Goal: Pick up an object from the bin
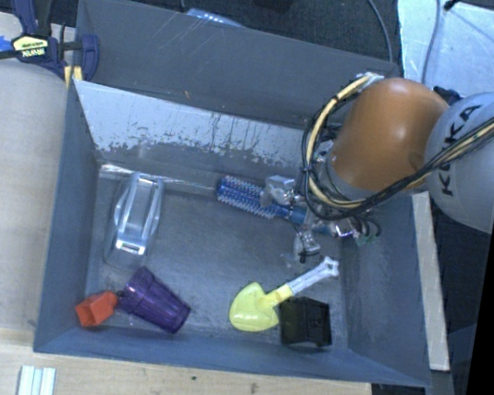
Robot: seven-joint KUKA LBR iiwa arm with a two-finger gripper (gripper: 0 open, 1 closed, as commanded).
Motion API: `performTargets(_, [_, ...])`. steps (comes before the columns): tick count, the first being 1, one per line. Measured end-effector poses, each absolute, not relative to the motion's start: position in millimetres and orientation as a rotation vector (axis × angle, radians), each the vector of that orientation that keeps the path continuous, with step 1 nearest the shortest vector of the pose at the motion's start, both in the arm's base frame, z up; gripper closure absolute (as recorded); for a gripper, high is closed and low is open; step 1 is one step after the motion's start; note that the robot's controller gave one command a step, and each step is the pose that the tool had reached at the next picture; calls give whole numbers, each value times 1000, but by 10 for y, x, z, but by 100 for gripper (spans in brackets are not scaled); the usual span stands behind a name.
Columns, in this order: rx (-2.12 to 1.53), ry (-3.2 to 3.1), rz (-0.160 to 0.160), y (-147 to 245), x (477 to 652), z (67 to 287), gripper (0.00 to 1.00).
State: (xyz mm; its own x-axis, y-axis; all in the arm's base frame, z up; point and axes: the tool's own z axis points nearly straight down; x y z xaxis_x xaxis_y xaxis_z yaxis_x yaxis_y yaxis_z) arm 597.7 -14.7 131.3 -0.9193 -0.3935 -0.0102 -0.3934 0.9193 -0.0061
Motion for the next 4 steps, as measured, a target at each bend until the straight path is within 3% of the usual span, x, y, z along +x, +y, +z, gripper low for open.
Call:
performTargets(1, [-544, 3085, 1, 48, 5915, 1296, 0])
performTargets(3, [-860, 3013, -6, -373, 5015, 1254, 0])
performTargets(4, [-818, 3015, -4, -211, 5076, 702, 100])
